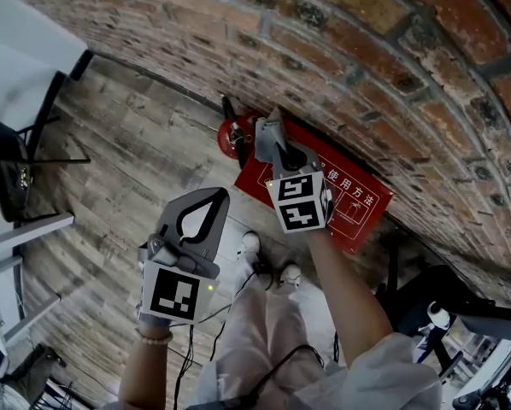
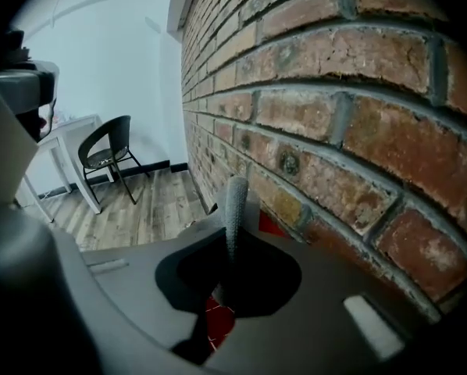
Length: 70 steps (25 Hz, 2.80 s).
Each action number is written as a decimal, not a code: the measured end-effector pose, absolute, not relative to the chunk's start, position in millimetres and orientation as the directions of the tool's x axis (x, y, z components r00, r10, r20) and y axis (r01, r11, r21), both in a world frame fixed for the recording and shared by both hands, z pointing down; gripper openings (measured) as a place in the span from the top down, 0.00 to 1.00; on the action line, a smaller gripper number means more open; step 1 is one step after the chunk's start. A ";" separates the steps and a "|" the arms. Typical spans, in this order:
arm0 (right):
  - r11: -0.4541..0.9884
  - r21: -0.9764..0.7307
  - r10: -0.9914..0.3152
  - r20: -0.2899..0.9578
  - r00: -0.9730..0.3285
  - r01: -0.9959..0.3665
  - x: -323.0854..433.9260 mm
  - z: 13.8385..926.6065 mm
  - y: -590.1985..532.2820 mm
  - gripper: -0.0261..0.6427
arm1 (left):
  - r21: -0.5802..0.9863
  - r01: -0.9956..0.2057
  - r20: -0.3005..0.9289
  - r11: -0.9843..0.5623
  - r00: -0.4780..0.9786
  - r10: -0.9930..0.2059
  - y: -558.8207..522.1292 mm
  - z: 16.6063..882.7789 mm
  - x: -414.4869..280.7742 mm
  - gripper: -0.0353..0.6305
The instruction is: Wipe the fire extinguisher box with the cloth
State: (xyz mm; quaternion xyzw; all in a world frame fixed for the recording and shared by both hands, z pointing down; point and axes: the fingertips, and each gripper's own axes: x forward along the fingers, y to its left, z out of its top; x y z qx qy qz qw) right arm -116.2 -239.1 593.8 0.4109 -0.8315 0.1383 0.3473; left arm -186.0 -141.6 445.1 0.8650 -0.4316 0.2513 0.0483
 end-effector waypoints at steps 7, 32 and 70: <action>0.612 0.050 -0.571 0.719 -0.398 -0.789 -117.5 609.5 -240.5 0.93 | -0.131 -0.775 0.478 -0.618 0.497 -0.724 -144.2 448.4 -190.9 0.95; 0.563 0.021 -0.586 0.714 -0.382 -0.826 -93.3 610.3 -239.6 0.93 | -0.129 -0.745 0.483 -0.654 0.529 -0.698 -140.6 450.2 -163.5 0.95; 0.459 0.044 -0.633 0.717 -0.292 -0.887 18.2 611.7 -206.5 0.93 | -0.140 -0.678 0.470 -0.722 0.596 -0.651 -125.5 445.0 -87.1 0.95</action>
